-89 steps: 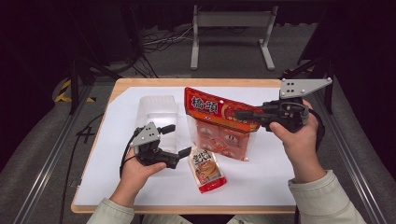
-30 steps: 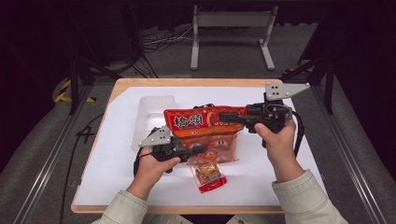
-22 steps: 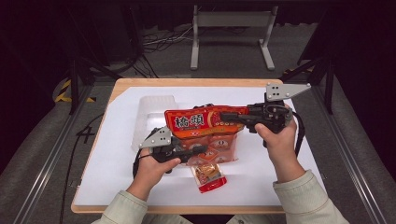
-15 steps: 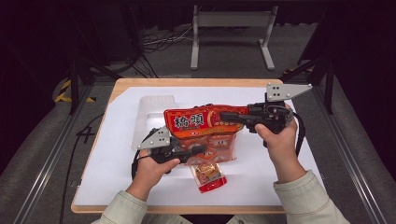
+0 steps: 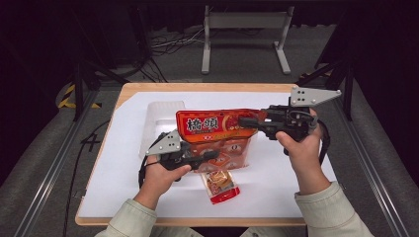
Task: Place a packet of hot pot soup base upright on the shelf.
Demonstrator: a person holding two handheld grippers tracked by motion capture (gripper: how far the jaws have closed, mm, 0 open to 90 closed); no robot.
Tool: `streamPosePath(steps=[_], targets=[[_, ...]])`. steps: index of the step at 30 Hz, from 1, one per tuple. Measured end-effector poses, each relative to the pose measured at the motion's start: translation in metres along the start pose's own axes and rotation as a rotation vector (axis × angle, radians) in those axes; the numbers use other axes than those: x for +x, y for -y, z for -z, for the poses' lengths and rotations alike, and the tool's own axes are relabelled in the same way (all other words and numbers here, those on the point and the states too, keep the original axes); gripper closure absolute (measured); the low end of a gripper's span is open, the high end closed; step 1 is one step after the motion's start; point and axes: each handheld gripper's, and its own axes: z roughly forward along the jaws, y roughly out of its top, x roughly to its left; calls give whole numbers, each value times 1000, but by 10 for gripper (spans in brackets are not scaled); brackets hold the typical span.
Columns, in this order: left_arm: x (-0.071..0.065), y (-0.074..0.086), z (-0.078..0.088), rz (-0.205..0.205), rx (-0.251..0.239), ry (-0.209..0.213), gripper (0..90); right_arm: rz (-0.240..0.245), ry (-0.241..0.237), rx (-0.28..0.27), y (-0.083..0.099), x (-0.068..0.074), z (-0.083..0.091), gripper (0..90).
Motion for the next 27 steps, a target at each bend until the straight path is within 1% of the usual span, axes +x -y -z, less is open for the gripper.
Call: streamPosePath(steps=[1,2,6,7,8,9,10,11,13,14,15,16,17,20,22,23,24,27], targets=[[1,-1,1,2,1,0,709,-6,13,-17,1,-1,5,628],[2,-2,2,1,0,-3,709,-5,27,-35,1,-2,8,604],[6,-8,5,0,-3,-9,709,-5,82,-57,6,-6,26,578],[7,-11,6,-2,-1,-12,709,-11,86,-61,8,-7,30,578],[8,-12,7,2,-2,-13,709,-15,102,-55,12,-8,34,578],[8,-12,7,2,-2,-13,709,-15,102,-55,12,-8,34,578],[9,-15,8,-4,-2,-19,709,-16,138,-41,19,-10,41,568],[9,-17,9,0,-2,-21,709,-16,138,-41,19,-10,41,568],[10,-20,10,-4,-5,-26,709,-20,165,-37,26,-13,46,559],[10,-22,11,-3,-7,-27,709,-23,190,-31,33,-15,51,550],[11,-23,12,-2,-12,-30,709,-23,190,-31,33,-15,51,550],[11,-25,13,-3,-13,-36,709,-21,207,-27,37,-16,53,546],[12,-27,13,-5,-17,-38,709,-18,230,-15,42,-17,56,542],[15,-32,16,-5,-22,-50,709,-12,278,24,57,-18,61,535],[17,-35,18,-8,-26,-58,709,-22,309,51,70,-21,66,530],[17,-35,18,-8,-26,-58,709,-30,312,51,74,-21,67,527],[18,-37,18,-4,-31,-62,709,-30,312,51,74,-21,67,527],[22,-44,21,-10,-39,-74,709,-53,343,75,90,-26,73,522]])
